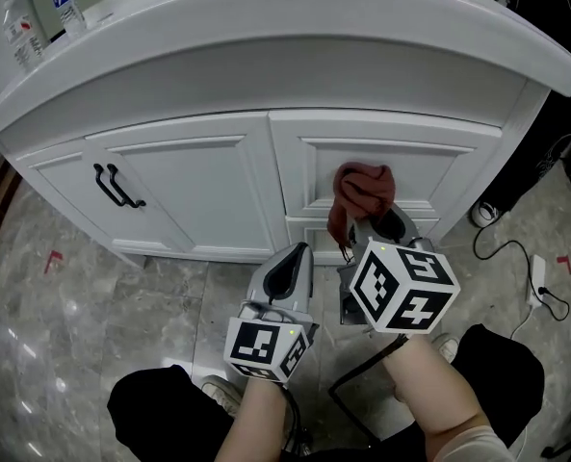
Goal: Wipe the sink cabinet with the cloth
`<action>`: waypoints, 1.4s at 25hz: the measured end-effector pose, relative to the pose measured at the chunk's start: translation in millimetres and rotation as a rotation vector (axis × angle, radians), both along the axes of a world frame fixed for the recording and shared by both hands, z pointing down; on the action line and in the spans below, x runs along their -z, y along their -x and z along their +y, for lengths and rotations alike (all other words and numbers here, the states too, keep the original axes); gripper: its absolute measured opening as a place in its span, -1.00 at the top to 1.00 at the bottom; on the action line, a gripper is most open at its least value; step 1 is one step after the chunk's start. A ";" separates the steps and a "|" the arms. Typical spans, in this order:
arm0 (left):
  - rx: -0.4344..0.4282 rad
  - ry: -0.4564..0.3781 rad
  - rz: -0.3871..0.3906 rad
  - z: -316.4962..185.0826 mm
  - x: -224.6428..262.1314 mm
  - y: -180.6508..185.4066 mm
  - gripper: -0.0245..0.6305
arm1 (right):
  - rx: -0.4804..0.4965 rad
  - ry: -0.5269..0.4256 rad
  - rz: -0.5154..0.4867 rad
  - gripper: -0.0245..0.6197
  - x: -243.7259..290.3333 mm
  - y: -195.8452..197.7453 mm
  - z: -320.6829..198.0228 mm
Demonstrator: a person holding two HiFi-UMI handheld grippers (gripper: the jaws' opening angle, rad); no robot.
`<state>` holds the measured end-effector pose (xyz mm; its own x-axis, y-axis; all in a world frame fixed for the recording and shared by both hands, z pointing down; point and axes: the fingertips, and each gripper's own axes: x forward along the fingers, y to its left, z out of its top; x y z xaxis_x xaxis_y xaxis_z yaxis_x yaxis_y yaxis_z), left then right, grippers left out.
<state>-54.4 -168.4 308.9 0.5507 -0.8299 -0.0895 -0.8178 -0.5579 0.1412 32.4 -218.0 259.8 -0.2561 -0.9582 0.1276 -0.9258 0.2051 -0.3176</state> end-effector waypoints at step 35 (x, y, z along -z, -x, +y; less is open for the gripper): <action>-0.119 -0.011 -0.060 13.1 -0.9 -71.6 0.92 | -0.100 -0.111 0.090 0.67 28.3 -89.5 9.8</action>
<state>17.2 -155.3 309.8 0.6495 -0.7578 -0.0624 -0.7529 -0.6524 0.0869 121.9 -208.2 231.5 -0.1510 -0.9878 0.0380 -0.9670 0.1397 -0.2131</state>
